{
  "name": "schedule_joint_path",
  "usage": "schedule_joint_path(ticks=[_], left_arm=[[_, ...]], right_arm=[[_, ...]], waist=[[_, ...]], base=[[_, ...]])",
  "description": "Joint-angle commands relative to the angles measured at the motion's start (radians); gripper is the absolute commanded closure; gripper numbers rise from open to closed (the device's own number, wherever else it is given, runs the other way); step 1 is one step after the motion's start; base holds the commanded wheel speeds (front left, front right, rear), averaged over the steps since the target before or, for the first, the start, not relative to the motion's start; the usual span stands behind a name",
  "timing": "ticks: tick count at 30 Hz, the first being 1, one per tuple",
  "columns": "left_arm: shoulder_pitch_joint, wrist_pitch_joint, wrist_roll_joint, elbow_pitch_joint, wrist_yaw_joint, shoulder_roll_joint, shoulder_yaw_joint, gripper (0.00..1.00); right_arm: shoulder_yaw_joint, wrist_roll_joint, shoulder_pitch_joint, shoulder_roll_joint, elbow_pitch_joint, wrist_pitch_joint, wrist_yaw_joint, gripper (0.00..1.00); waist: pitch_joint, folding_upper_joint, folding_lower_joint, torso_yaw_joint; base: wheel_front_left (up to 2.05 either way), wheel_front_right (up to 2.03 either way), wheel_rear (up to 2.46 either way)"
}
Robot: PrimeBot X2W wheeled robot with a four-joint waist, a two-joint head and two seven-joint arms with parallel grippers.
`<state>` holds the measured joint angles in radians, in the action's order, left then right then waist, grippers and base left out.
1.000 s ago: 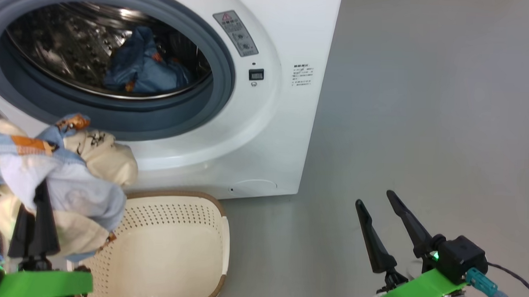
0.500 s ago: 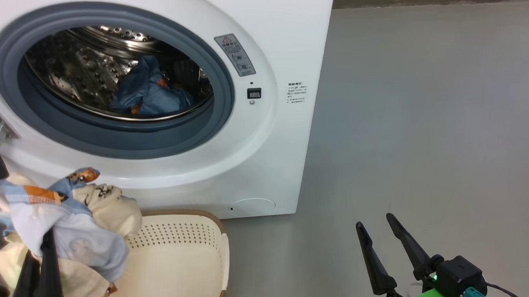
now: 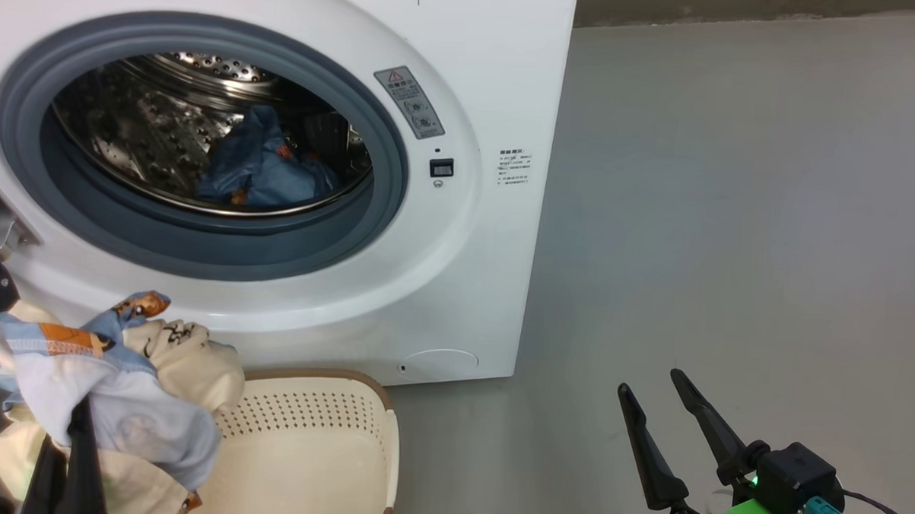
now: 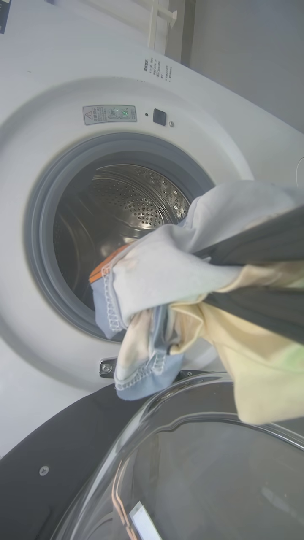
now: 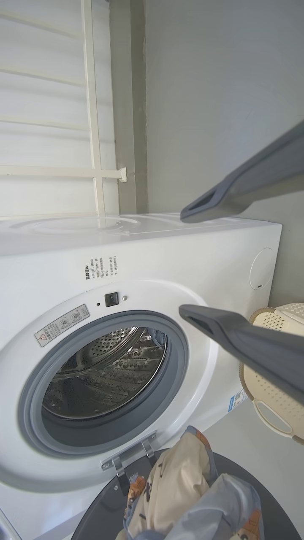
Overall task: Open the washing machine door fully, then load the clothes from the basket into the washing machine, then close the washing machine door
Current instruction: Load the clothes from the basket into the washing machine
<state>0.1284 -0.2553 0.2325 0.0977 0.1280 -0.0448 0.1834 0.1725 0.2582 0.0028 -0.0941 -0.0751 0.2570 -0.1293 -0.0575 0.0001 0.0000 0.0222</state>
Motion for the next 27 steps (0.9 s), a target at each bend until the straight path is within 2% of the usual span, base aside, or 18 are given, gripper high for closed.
schedule_joint_path(ticks=[1,19,27], left_arm=[[-0.005,-0.006,-0.012,0.023,0.002,-0.007,0.038,1.0],[-0.019,-0.006,-0.005,0.024,0.002,-0.006,0.028,1.0],[-0.079,-0.006,0.015,-0.006,0.001,-0.006,0.006,1.0]], right_arm=[[0.016,0.007,0.002,0.002,0.022,0.005,-0.001,0.0],[0.011,0.008,-0.002,0.003,0.03,0.005,-0.001,0.0],[0.005,0.007,-0.024,-0.002,0.047,0.005,-0.001,0.0]], waist=[[0.003,-0.0001,0.0,-0.002],[-0.026,-0.0001,0.0,-0.005],[-0.117,-0.0001,0.0,-0.012]], base=[[0.0,0.0,0.0],[0.0,0.0,0.0],[0.0,0.0,0.0]])
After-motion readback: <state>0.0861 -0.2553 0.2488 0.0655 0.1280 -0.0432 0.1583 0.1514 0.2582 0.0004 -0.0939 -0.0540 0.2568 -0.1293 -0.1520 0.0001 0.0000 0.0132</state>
